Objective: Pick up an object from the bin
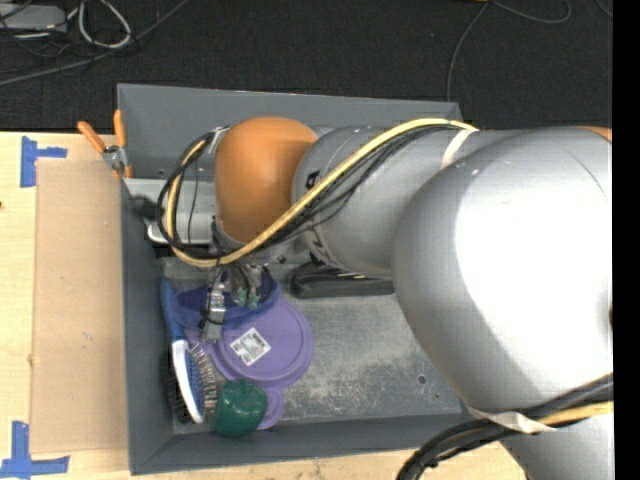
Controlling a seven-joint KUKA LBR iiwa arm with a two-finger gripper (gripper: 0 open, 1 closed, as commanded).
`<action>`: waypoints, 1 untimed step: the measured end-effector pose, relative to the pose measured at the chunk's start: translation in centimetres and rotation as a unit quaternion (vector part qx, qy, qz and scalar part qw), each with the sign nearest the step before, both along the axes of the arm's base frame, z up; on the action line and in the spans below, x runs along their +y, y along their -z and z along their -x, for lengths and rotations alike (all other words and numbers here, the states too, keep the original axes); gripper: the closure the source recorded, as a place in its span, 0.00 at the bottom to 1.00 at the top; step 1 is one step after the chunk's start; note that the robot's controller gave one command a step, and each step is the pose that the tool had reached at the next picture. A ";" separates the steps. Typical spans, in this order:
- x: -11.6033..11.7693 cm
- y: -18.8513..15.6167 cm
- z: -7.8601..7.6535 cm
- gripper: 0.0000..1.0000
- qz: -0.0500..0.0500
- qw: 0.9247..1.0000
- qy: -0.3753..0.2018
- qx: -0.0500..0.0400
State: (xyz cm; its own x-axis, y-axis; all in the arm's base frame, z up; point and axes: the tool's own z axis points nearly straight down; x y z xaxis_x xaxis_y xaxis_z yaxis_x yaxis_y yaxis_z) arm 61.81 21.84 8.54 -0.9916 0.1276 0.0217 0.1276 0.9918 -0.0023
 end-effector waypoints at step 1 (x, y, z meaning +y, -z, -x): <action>-2.2 1.5 0.1 1.00 0.000 1.000 0.003 -0.011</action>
Offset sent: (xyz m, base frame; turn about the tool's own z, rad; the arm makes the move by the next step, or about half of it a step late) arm 0.0000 0.0000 0.0000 0.0000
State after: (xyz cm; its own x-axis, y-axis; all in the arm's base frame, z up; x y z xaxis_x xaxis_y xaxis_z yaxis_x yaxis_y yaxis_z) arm 61.72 19.61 7.01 -0.9911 0.1333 0.0004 0.1333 0.9911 0.0010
